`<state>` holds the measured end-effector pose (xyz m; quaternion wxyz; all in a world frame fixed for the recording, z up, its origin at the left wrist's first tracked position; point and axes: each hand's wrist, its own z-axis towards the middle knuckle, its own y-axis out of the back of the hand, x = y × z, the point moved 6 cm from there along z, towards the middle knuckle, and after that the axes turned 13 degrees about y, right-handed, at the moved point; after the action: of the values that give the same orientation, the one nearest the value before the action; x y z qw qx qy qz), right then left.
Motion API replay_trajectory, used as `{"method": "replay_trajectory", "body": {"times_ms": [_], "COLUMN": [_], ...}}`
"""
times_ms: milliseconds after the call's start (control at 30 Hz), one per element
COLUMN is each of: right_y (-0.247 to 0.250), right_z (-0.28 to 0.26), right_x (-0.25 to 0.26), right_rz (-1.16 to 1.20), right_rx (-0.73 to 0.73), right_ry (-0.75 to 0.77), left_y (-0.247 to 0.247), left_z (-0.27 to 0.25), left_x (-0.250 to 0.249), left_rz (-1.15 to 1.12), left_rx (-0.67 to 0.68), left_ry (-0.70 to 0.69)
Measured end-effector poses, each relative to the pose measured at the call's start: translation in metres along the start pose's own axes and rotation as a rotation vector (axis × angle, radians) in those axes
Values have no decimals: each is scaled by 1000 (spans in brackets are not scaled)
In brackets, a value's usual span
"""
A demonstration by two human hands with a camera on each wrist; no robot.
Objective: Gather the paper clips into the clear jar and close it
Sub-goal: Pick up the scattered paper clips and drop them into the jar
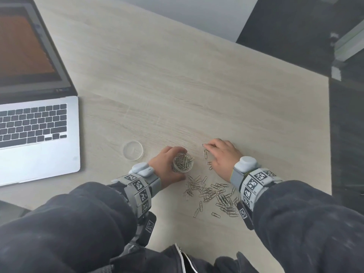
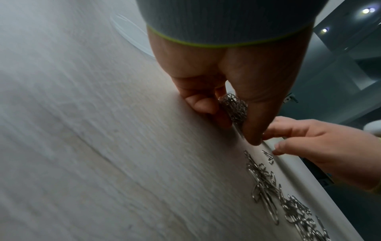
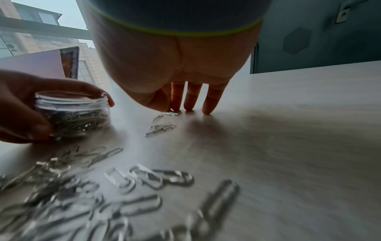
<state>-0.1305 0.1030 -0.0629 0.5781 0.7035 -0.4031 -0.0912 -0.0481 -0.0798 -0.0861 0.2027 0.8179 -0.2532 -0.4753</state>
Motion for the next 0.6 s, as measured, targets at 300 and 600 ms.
{"method": "replay_trajectory", "body": {"times_ms": [300, 600], "right_y": [-20, -20], "right_z": [-58, -59], "right_x": [19, 8], "right_rz": [191, 180], "right_rx": [-17, -142], "right_ry": [139, -95], "left_y": [-6, -11], "left_z": [-1, -8], "left_x": [0, 2], "left_rz": [19, 43], "left_rx": [-15, -25], "left_ry": [-10, -4]}}
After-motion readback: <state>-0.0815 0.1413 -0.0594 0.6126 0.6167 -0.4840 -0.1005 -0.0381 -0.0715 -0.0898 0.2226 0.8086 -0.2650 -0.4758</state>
